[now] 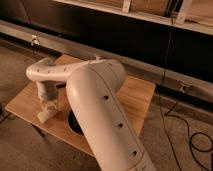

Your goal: Place the eraser in the ceramic cup

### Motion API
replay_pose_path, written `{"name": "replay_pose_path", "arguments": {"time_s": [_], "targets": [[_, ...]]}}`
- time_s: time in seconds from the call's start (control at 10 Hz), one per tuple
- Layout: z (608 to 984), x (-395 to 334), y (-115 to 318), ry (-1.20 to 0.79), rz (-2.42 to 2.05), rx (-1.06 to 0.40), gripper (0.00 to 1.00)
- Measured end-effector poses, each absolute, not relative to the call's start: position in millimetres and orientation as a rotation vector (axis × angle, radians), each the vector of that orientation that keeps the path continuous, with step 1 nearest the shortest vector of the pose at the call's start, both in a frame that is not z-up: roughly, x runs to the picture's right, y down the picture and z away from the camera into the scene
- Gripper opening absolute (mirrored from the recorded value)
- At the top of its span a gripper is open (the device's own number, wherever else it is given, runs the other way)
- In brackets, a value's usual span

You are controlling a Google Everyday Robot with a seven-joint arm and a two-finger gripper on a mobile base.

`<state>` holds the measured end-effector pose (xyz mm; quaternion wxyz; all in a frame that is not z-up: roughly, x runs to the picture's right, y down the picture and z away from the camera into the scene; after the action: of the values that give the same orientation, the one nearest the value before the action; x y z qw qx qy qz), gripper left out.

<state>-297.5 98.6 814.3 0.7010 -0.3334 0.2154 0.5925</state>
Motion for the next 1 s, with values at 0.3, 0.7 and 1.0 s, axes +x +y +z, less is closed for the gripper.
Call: {"name": "replay_pose_path", "arguments": {"time_s": [0.3, 0.7, 1.0], "targets": [[801.0, -291.4, 74.7, 0.426, 1.335, -0.715, 0.00], [786.2, -283.1, 43.0, 0.357, 1.354, -0.678, 0.00], [775.9, -271.1, 9.8, 0.293, 1.363, -0.624, 0.00]]}}
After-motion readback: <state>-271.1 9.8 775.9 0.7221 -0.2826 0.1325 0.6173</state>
